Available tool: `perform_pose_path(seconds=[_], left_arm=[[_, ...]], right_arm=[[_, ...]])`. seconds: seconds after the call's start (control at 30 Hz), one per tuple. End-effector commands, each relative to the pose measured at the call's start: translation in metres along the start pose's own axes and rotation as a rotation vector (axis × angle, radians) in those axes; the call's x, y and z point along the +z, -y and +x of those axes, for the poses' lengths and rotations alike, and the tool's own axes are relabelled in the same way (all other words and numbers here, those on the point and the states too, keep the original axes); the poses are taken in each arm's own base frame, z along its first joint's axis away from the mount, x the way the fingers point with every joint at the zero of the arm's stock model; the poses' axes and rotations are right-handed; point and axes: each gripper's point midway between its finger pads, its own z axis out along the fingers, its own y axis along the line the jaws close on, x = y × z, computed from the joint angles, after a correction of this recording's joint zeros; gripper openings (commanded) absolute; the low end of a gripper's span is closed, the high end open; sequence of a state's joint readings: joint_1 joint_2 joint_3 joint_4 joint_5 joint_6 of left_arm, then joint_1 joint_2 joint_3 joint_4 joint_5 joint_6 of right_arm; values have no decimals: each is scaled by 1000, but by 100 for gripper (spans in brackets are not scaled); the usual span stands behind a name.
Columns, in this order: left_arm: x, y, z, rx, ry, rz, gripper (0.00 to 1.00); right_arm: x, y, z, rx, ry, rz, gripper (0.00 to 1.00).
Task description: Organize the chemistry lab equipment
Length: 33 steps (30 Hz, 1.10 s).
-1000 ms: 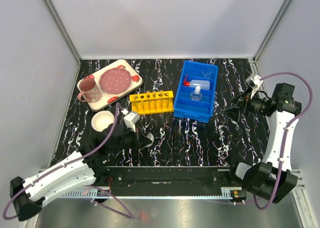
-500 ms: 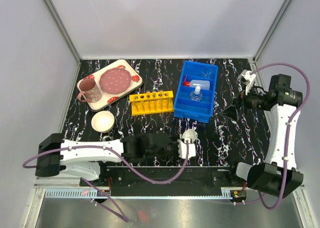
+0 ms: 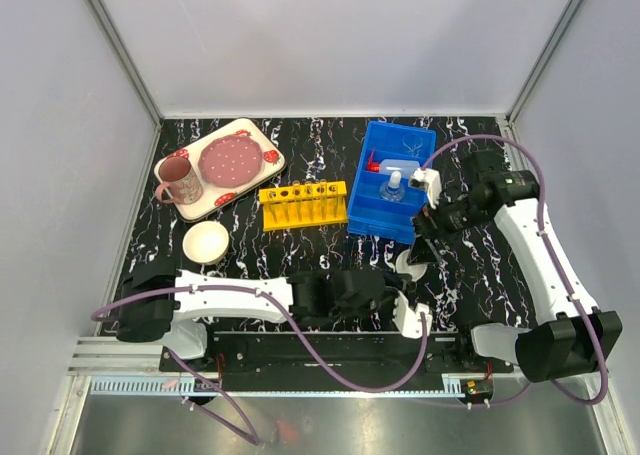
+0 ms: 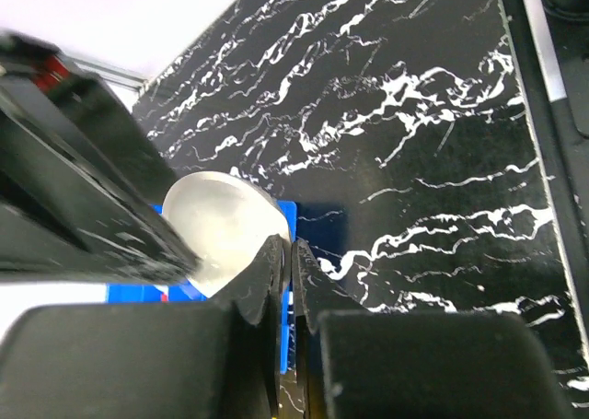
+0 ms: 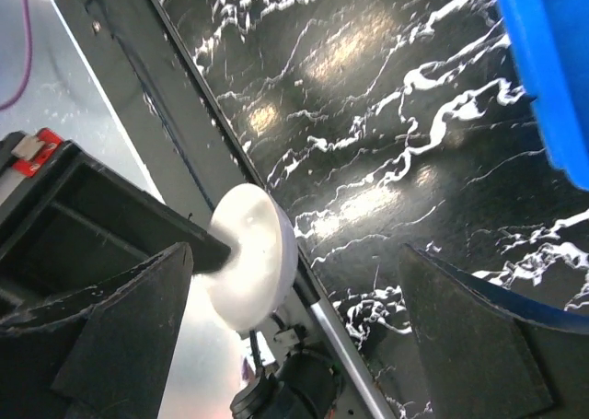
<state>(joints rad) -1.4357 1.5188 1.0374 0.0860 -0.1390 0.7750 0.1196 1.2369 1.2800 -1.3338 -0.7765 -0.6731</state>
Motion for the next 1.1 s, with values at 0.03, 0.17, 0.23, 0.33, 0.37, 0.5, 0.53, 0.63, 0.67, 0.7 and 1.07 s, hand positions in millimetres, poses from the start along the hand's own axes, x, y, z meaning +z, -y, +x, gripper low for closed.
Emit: perform_pose_path(seconds=[0.03, 0.17, 0.23, 0.33, 0.37, 0.5, 0.53, 0.63, 0.67, 0.7, 1.07], left_arm=[[7, -38, -33, 65, 64, -110, 0], [13, -38, -33, 74, 55, -102, 0], [15, -38, -32, 69, 53, -100, 0], [17, -36, -27, 38, 45, -75, 0], [16, -34, -26, 21, 41, -65, 0], [15, -33, -23, -17, 53, -48, 0], [14, -31, -21, -25, 62, -34, 0], [10, -33, -23, -62, 96, -28, 0], [9, -35, -23, -67, 100, -29, 0], [9, -35, -22, -69, 98, -29, 0], [3, -34, -17, -75, 87, -13, 0]], right_arm=[[9, -3, 22, 44, -140, 55, 92], [11, 0, 27, 47, -171, 81, 73], [10, 0, 28, 48, -175, 86, 66], [5, 1, 24, 30, -164, 114, 66], [1, 1, 21, 18, -156, 130, 67], [-4, -4, 17, 13, -145, 127, 68], [-4, -5, 17, 15, -145, 122, 68], [2, -7, 22, 39, -159, 90, 64], [4, -8, 22, 50, -161, 76, 59], [5, -9, 23, 55, -162, 68, 56], [10, 1, 15, 75, -143, 102, 12]])
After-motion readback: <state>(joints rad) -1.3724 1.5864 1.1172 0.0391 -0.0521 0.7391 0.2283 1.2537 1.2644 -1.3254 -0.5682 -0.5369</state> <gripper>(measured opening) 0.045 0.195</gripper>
